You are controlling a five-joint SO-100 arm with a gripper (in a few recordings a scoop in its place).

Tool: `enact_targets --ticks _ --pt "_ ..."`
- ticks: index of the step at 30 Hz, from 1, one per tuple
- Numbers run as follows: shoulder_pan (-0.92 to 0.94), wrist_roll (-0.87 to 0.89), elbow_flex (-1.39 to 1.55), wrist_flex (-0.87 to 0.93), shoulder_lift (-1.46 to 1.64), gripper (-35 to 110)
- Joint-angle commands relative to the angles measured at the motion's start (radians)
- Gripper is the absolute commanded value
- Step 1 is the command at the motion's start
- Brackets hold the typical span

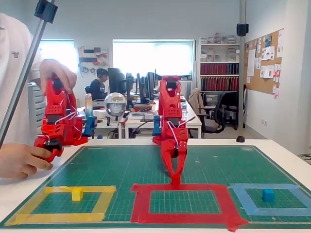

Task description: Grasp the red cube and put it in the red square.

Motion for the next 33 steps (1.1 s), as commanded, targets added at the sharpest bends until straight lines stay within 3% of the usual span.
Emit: enact_targets --ticks 1,33 --pt "-0.037 -0.009 0.014 -0.003 0.077 -2" --pt "0.066 -0.008 -0.525 -0.012 -0.299 -1"
